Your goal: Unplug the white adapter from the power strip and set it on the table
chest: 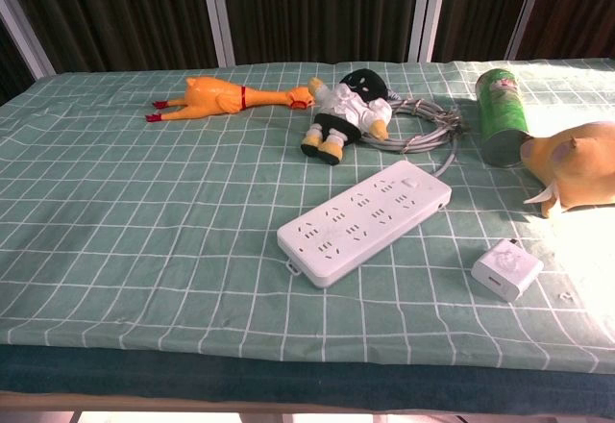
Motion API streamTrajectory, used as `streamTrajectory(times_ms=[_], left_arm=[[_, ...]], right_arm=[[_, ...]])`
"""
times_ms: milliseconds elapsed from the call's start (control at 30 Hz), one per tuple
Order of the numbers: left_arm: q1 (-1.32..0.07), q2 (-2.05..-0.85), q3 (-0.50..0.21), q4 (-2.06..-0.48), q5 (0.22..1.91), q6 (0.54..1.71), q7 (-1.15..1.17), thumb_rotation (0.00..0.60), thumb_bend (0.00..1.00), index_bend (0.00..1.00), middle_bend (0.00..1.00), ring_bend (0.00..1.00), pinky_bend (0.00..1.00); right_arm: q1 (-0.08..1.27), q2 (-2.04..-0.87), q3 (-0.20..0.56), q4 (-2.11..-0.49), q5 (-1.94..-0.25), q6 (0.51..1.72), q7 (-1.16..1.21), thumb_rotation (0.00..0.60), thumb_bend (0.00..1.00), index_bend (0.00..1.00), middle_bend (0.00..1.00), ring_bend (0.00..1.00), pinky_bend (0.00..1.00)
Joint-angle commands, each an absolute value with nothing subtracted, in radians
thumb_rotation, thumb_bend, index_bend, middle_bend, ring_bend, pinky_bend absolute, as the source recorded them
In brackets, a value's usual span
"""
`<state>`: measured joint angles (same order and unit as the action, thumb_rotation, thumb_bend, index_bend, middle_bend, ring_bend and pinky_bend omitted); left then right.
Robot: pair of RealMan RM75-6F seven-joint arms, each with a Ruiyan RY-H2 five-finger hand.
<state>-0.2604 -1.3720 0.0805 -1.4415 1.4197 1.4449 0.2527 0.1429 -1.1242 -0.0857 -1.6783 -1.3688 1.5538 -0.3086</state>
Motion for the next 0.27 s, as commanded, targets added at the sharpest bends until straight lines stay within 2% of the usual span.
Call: streamTrajectory(times_ms=[33,267], left_arm=[[-0.205,-1.293,0.086,-1.391,1.469,1.5,-0.049,0.6,0.52,0.0,0.0,0.0,0.07],[-0.188,-1.264,0.087,-1.355,1.563,1.555,-0.19,0.6,0.52,0.0,0.0,0.0,0.07]], right_arm=[[0.069,-1.119,-0.062,-1.606,-1.375,1.629,-0.21,0.6,0.17,0.0,0.0,0.0,0.02],[0.05,-1.115,-0.049,-1.597,-1.396,1.619,-0.187,0.6,0.17,0.0,0.0,0.0,0.02]])
